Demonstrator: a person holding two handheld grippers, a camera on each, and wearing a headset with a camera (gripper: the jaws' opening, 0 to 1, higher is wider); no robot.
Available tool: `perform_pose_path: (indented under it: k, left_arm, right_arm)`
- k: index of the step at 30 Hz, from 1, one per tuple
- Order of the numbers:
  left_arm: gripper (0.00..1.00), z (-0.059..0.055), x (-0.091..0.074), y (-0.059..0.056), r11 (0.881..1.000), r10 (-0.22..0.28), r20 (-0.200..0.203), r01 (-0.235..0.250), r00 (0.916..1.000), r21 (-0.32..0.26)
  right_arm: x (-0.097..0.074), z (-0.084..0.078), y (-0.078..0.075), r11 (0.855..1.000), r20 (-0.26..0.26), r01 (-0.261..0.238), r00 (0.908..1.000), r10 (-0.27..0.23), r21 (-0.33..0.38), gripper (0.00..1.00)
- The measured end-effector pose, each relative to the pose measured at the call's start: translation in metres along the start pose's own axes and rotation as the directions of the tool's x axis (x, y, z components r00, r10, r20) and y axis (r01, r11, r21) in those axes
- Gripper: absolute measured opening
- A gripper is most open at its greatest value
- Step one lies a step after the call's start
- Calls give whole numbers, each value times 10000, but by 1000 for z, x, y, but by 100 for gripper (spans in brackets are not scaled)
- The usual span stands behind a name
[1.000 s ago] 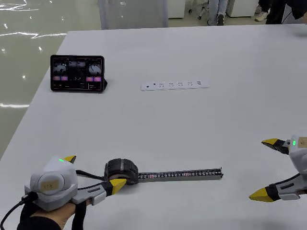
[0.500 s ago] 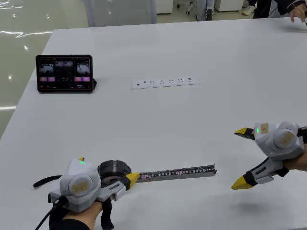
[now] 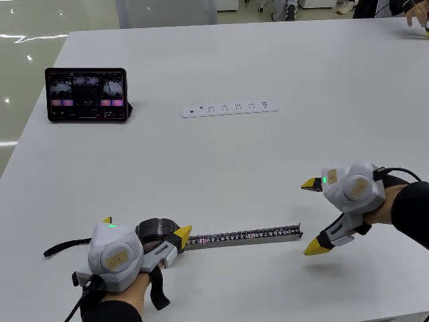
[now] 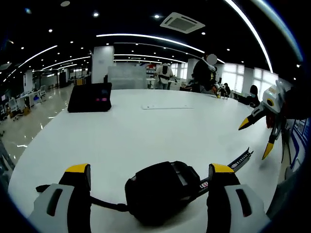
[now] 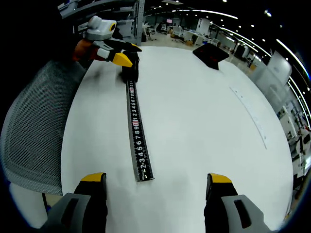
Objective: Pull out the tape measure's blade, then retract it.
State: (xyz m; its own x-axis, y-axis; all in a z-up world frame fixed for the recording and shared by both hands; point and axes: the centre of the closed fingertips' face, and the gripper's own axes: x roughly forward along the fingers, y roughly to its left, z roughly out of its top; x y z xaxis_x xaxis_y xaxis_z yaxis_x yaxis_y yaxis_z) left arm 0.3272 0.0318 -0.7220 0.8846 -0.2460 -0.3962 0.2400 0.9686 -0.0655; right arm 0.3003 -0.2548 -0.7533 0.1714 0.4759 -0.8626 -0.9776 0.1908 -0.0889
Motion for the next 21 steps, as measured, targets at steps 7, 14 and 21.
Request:
perform_pose_path:
  k: [7, 14, 21]
  left_arm:
    - [97, -5, 4, -12, 9997, -6, 42, 5, 10000, 245]
    - [93, -7, 2, -9, 9998, 171, -38, -170, 9998, 113]
    - [90, -10, 2, -8, 9997, 248, -59, -248, 9997, -21]
  right_arm:
    - [11, -12, 8, 9976, -629, -660, 9959, 647, -189, 58]
    - [13, -12, 14, 9939, -803, -1067, 9913, 1042, -279, 37]
    - [16, -14, 18, 9907, -1000, -1243, 9879, 1184, -551, 26]
